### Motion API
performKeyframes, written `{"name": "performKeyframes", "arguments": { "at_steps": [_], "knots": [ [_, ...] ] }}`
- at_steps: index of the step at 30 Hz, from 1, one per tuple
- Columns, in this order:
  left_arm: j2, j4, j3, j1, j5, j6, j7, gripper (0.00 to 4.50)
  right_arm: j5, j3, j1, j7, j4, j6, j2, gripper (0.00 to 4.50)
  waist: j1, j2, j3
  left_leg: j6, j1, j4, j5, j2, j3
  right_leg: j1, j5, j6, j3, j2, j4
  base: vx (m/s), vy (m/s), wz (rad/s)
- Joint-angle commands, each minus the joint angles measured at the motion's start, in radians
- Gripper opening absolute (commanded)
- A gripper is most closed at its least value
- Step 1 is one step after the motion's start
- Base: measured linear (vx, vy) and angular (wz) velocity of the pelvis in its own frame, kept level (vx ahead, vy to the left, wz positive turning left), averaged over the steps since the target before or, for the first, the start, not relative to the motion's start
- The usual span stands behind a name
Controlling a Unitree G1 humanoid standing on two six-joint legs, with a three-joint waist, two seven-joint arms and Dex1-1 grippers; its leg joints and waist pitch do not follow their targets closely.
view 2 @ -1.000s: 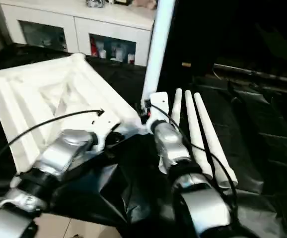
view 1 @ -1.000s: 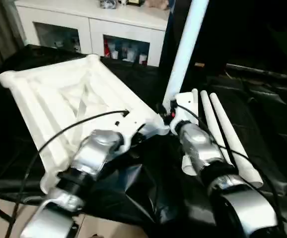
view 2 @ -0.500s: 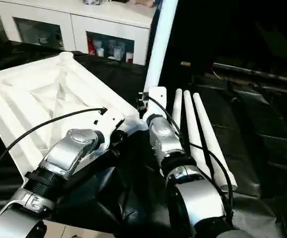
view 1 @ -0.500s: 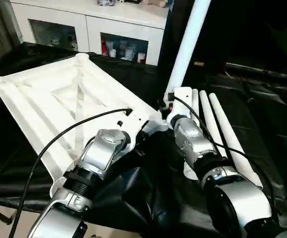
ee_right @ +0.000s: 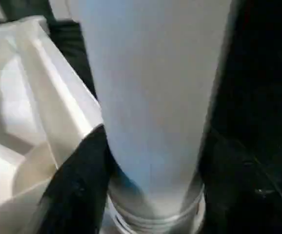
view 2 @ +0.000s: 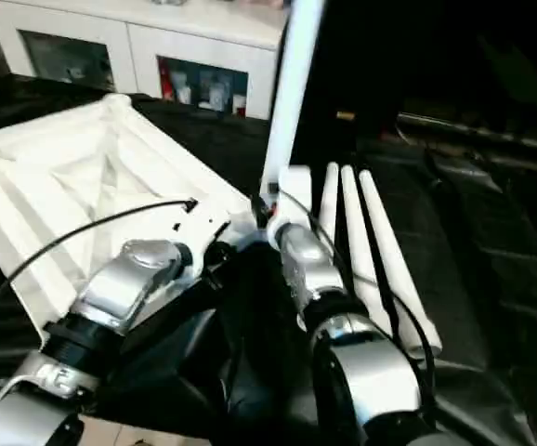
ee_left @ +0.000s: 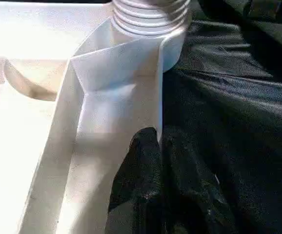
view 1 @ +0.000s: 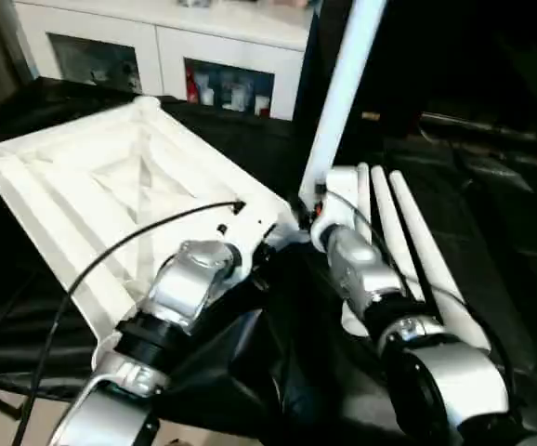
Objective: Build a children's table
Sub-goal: Insert table leg to table base
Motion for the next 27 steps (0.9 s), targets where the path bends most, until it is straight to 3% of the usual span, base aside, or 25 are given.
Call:
{"name": "performKeyframes", "arguments": {
  "at_steps": [1,2,6,11,16,22,24,27],
  "knots": [
    [-0.003,0.0,0.001,-0.017,0.008,-0.004,0.018,0.0,0.0,0.012,0.029,0.062,0.053,0.055,0.023,3.05,-0.001,0.015,-0.043,-0.026,0.003,-0.081,-0.367,0.036,-0.012,0.021,-0.24,-0.145,0.033,-0.065,-0.085,0.0,0.0,0.0],
    [-0.001,0.0,0.001,-0.018,0.008,-0.006,0.016,0.0,-0.001,0.013,0.026,0.074,0.049,0.053,0.021,3.11,-0.003,0.017,-0.042,-0.02,0.001,-0.08,-0.344,0.036,-0.01,0.023,-0.22,-0.156,0.033,-0.066,-0.084,0.0,0.0,0.0],
    [0.007,0.001,0.0,-0.021,0.006,-0.016,0.008,0.0,-0.004,0.004,0.02,0.116,0.041,0.046,0.015,3.5,-0.002,0.012,-0.046,-0.01,0.0,-0.076,-0.282,0.036,-0.006,0.032,-0.166,-0.171,0.031,-0.065,-0.078,0.0,0.0,0.0],
    [0.032,-0.017,-0.017,-0.017,0.005,-0.045,-0.027,0.0,-0.005,0.021,0.021,0.208,0.008,0.021,-0.005,3.96,-0.002,0.012,-0.054,0.023,-0.005,-0.064,-0.166,0.035,-0.002,0.042,0.003,-0.216,0.028,-0.063,-0.059,0.0,0.0,0.0],
    [0.07,-0.05,-0.024,0.001,-0.016,-0.085,-0.098,0.0,0.008,0.021,0.03,0.303,-0.063,0.041,-0.054,4.46,-0.001,0.009,-0.054,0.041,-0.003,-0.061,-0.149,0.035,0.0,0.047,0.009,-0.235,0.028,-0.065,-0.058,0.0,0.0,0.0],
    [0.141,-0.072,-0.03,0.023,-0.036,-0.175,-0.198,0.0,-0.001,0.093,0.096,0.552,-0.23,0.152,-0.166,4.46,0.006,0.006,-0.059,0.084,0.0,-0.048,-0.056,0.035,0.004,0.051,0.15,-0.272,0.026,-0.061,-0.042,0.0,0.0,0.0],
    [0.174,-0.09,-0.041,0.037,-0.049,-0.226,-0.259,0.0,-0.011,0.127,0.134,0.638,-0.306,0.177,-0.209,4.46,0.011,0.004,-0.059,0.087,0.001,-0.046,-0.055,0.035,0.004,0.053,0.151,-0.273,0.027,-0.061,-0.042,0.0,0.0,0.0],
    [0.207,-0.129,-0.056,0.064,-0.074,-0.29,-0.338,0.0,-0.015,0.134,0.155,0.652,-0.353,0.181,-0.238,4.46,0.017,0.006,-0.058,0.084,0.002,-0.046,-0.06,0.036,0.004,0.051,0.136,-0.272,0.027,-0.063,-0.041,0.0,0.0,0.0]
  ]
}}
